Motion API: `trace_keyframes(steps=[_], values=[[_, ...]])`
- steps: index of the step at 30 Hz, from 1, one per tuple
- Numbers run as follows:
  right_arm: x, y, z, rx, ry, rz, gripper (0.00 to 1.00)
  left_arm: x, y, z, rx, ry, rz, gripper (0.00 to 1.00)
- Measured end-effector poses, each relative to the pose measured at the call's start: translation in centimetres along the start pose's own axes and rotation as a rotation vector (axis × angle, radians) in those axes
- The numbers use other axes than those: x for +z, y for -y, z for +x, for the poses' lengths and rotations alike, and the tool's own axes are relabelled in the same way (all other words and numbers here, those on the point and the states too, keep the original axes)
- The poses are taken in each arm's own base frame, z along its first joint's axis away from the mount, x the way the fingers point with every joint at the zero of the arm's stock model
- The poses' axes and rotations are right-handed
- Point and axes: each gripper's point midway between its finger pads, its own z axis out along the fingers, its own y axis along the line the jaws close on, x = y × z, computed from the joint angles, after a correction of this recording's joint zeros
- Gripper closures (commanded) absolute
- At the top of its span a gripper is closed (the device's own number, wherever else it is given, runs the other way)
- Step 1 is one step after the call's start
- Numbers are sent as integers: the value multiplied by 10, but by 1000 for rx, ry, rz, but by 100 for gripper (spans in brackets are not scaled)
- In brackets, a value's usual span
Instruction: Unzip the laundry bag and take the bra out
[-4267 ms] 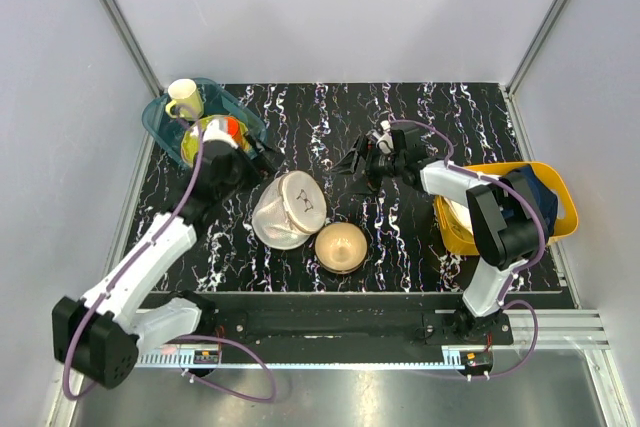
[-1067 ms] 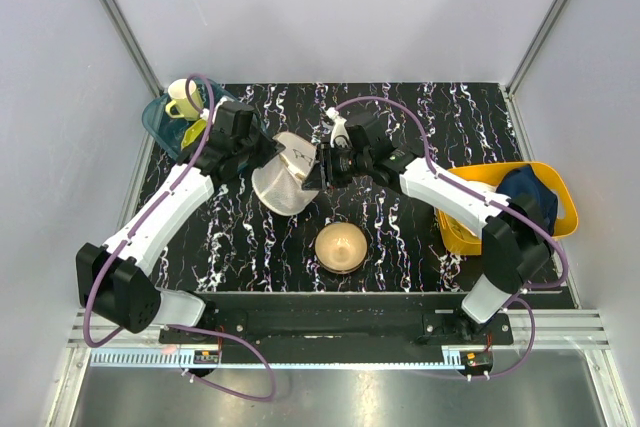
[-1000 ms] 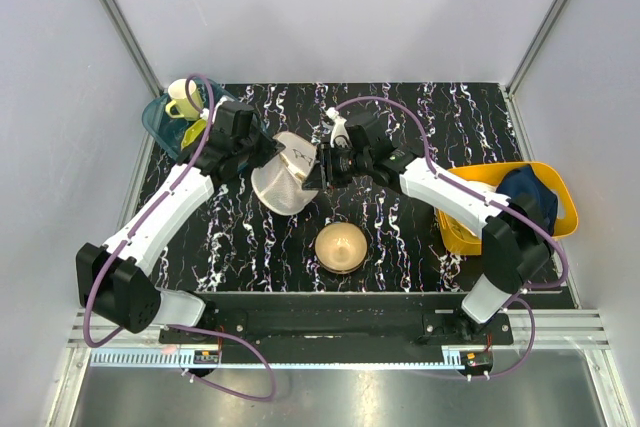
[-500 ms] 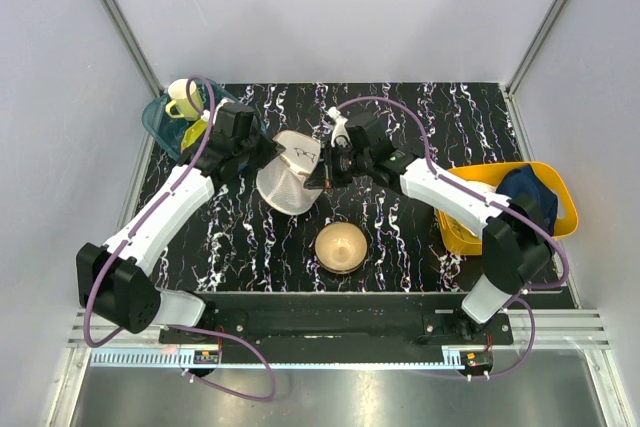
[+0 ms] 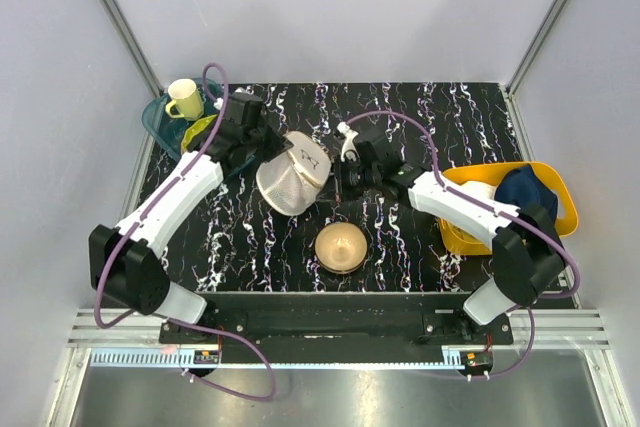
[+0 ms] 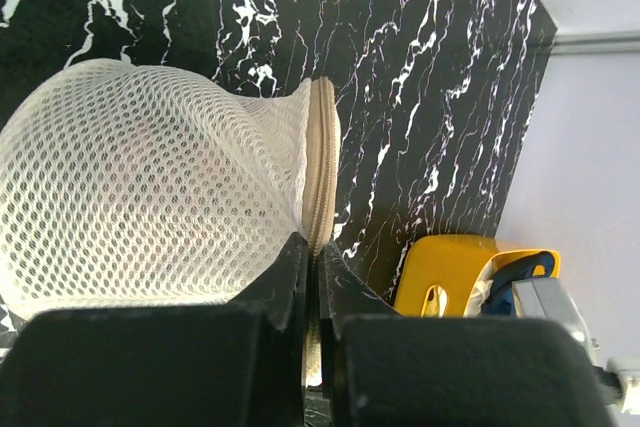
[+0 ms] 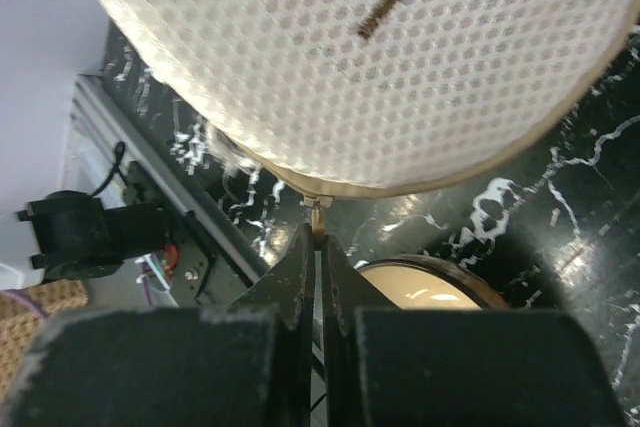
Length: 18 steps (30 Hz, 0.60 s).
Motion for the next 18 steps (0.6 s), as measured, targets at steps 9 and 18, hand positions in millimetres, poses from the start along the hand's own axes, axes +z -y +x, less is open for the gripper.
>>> trace_keyframes(steps=[9,18], values=[[-3,32,18,7,8,117,100,40,16,11,140,-133,11,95],[-11,24,-1,-10,62,122,100,64,42,10,284,-196,69,11]])
